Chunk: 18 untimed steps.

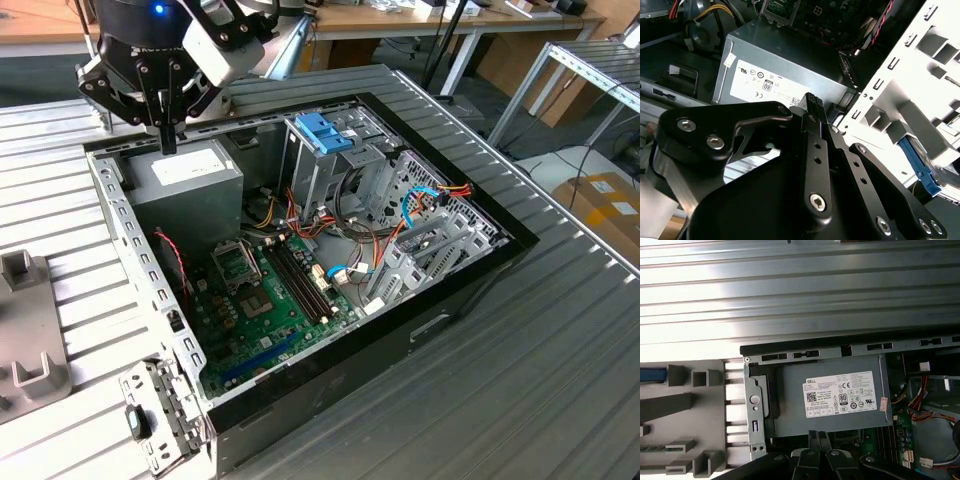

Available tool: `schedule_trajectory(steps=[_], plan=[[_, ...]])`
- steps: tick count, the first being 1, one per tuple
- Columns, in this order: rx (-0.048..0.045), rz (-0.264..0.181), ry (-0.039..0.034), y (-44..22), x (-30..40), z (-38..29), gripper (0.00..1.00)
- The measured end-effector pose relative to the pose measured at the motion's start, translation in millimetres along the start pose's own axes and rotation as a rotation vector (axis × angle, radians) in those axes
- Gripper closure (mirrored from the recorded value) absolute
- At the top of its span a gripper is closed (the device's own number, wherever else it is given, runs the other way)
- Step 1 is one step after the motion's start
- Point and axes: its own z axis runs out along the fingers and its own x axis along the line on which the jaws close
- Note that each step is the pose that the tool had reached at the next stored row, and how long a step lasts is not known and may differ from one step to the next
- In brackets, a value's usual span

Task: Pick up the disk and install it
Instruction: 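Reach for the disk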

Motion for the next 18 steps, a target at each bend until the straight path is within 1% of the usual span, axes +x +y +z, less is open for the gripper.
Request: schedule_trajectory(steps=[18], plan=[[0.0000, 0.000, 0.0000, -0.7, 9.5, -0.3, 0.90]])
